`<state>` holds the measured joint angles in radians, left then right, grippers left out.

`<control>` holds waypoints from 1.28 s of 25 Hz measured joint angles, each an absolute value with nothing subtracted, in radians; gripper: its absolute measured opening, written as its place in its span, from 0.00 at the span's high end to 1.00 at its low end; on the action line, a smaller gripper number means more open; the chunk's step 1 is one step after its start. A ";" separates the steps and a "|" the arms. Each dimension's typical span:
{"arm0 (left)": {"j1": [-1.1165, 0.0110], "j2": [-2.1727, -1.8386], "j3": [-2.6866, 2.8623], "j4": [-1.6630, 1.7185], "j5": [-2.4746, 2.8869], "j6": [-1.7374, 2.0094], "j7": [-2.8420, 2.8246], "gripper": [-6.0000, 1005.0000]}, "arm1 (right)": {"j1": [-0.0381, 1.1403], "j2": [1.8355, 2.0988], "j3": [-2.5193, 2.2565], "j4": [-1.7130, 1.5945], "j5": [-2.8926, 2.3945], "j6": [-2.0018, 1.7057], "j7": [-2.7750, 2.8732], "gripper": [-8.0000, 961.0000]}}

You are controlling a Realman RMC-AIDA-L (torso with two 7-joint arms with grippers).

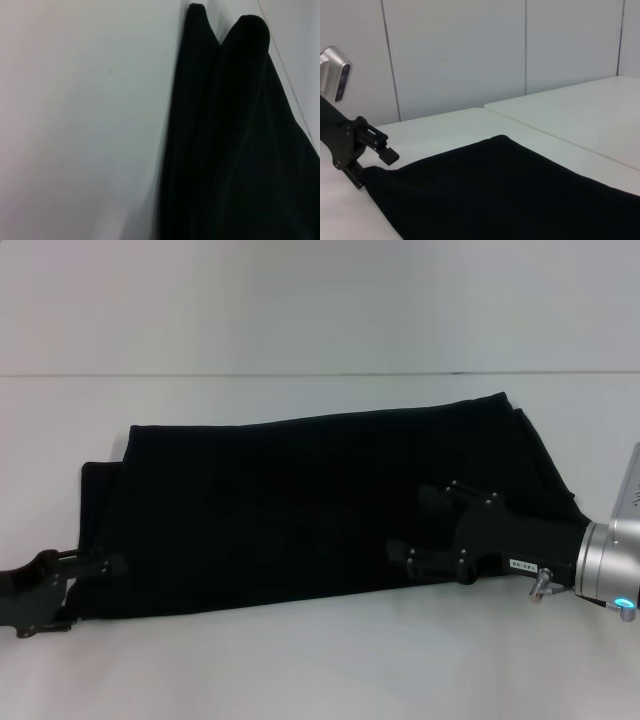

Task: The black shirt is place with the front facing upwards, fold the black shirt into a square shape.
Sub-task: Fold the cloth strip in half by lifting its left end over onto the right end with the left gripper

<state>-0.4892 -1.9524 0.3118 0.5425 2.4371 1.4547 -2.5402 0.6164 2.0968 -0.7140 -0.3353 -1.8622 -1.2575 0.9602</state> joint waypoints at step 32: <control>-0.513 -1.921 0.331 0.588 2.424 1.408 -2.514 0.98 | 0.609 2.093 -0.725 -0.341 -1.843 -1.272 0.974 0.02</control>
<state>-0.5130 -1.9209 0.3315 0.5879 2.4238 1.4085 -2.5139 0.6091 2.0926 -0.7251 -0.3407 -1.8430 -1.2718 0.9739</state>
